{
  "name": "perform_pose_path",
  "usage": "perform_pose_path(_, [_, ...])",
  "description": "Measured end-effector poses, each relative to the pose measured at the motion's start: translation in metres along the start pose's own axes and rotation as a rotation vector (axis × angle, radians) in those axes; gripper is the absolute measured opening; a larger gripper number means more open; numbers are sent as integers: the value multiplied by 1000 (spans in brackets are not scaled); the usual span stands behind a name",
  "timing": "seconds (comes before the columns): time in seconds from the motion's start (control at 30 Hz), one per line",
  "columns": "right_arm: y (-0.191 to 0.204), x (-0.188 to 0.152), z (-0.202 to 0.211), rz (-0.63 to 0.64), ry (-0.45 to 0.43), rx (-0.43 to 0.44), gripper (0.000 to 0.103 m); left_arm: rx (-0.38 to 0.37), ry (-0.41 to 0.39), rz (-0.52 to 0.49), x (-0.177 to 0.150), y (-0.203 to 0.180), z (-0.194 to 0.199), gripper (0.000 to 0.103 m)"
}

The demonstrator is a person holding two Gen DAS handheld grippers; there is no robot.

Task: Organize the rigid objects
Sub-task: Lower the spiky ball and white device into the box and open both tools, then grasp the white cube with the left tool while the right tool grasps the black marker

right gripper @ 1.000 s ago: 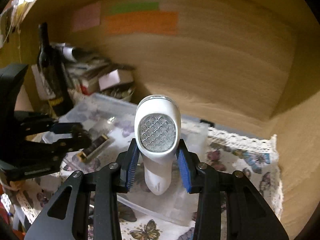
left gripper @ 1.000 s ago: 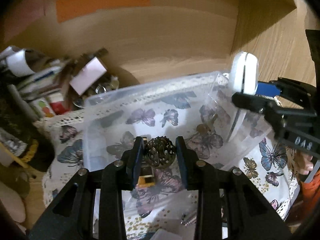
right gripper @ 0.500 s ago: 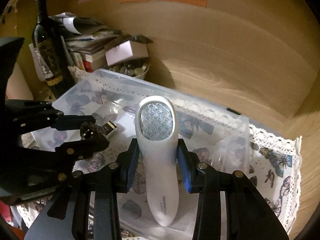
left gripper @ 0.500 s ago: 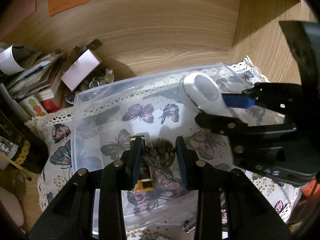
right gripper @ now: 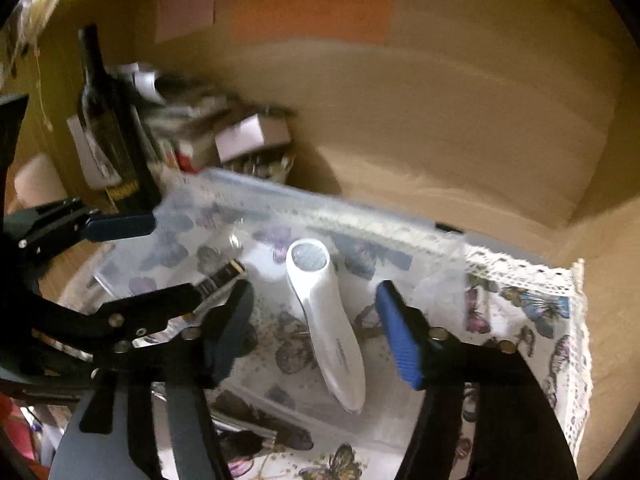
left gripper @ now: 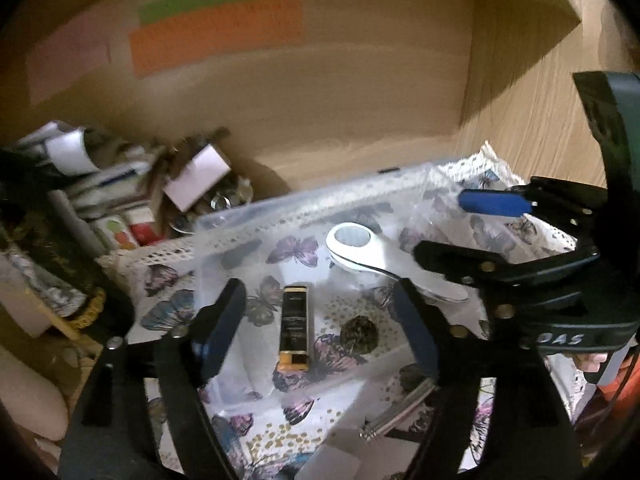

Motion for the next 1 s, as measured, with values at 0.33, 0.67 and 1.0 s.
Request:
perform_pose_path(0.33, [0,-11,54,-1,-99,-30,76,94,-86,-9,-16,12,60,98])
perform_pose_path(0.67, [21,-64,53,12,-34,-24,80,78,10,-8,-79,11,54,98])
perform_pose_path(1.0, [38,-97,22,-89,70,25,78,12,129,-18,-122,-3,20,81])
Point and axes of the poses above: each gripper's, at about its wrist camera, not at the fingertips, and z roughly against the way its jaws point, y to its left, x to its top, the point moved 10 cm from there along -z, roughly the way its jaws point, and after that the axes turned 4 degrees about -x, right-handed, at the moved point
